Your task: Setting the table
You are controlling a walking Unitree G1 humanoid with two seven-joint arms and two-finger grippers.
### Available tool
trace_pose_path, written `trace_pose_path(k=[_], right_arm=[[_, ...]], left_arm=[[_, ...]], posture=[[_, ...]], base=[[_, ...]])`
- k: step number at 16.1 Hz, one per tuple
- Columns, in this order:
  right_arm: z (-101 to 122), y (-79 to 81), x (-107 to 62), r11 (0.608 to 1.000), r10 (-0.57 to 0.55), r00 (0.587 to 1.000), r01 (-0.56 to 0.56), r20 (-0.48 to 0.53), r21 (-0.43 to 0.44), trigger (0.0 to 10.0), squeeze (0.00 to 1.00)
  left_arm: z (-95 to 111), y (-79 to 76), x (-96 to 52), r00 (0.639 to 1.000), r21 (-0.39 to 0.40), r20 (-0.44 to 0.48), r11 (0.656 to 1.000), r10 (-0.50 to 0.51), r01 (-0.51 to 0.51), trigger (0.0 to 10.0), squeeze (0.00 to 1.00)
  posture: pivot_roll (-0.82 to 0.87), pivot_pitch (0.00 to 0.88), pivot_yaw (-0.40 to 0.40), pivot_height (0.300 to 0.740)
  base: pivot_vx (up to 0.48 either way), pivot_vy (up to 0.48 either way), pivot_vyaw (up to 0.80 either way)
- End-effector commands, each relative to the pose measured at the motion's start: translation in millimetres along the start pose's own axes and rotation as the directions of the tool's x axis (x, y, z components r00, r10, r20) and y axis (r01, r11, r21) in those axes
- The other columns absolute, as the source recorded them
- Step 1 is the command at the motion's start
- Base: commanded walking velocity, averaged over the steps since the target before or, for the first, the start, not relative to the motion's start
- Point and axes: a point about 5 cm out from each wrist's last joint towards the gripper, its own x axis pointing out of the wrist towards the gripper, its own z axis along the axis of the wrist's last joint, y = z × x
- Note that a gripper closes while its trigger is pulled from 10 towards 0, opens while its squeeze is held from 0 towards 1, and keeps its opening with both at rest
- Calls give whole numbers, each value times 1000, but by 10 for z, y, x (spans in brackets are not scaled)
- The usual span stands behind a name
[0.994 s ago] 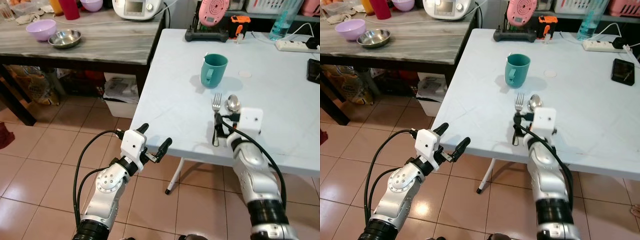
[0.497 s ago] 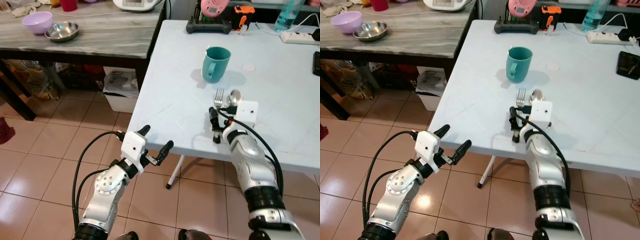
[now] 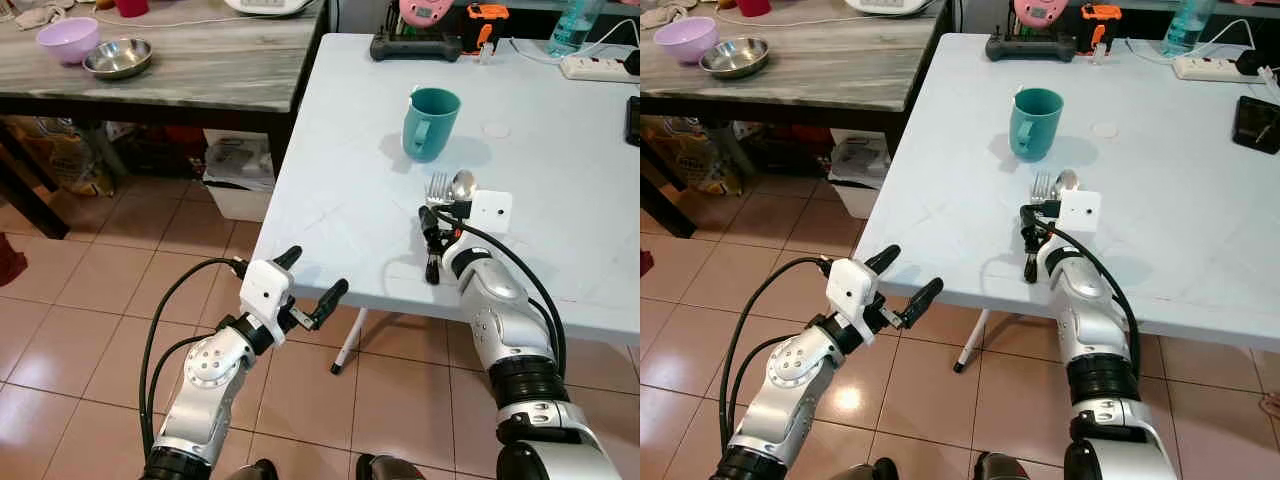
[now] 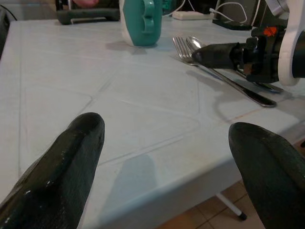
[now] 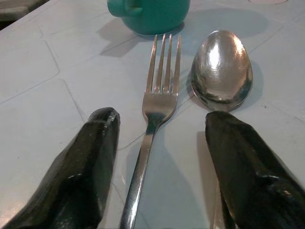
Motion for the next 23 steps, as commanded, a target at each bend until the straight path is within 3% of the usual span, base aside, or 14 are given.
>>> trace_pose_path(k=[1, 5, 9, 15, 23], right_arm=[[-174, 49, -49, 1000, 25, 997, -24, -73, 15, 10000, 0], [-205, 65, -142, 995, -16, 998, 10, -56, -103, 10000, 0], [-116, 4, -207, 998, -23, 1000, 23, -6, -51, 10000, 0], [166, -17, -160, 995, -60, 996, 65, 63, -82, 10000, 0], [242, 236, 7, 996, 2, 999, 2, 45, -84, 10000, 0]], left_arm=[[-6, -23, -23, 1000, -2, -7, 1000, -7, 7, 10000, 0], [-14, -18, -34, 1000, -5, -11, 1000, 3, -3, 10000, 0], [-23, -16, -24, 1000, -7, -14, 1000, 7, -7, 10000, 0], [-25, -24, 4, 1000, -7, -15, 1000, 1, -1, 10000, 0], [-46, -42, 0, 1000, -9, -22, 1000, 0, -1, 10000, 0]], posture=[[-227, 198, 36, 740], [-227, 200, 28, 740], [-235, 192, 29, 740], [-237, 187, 30, 740], [-231, 191, 26, 740]], base=[[0, 0, 0], [0, 0, 0], [0, 0, 0], [0, 0, 0], [0, 0, 0]])
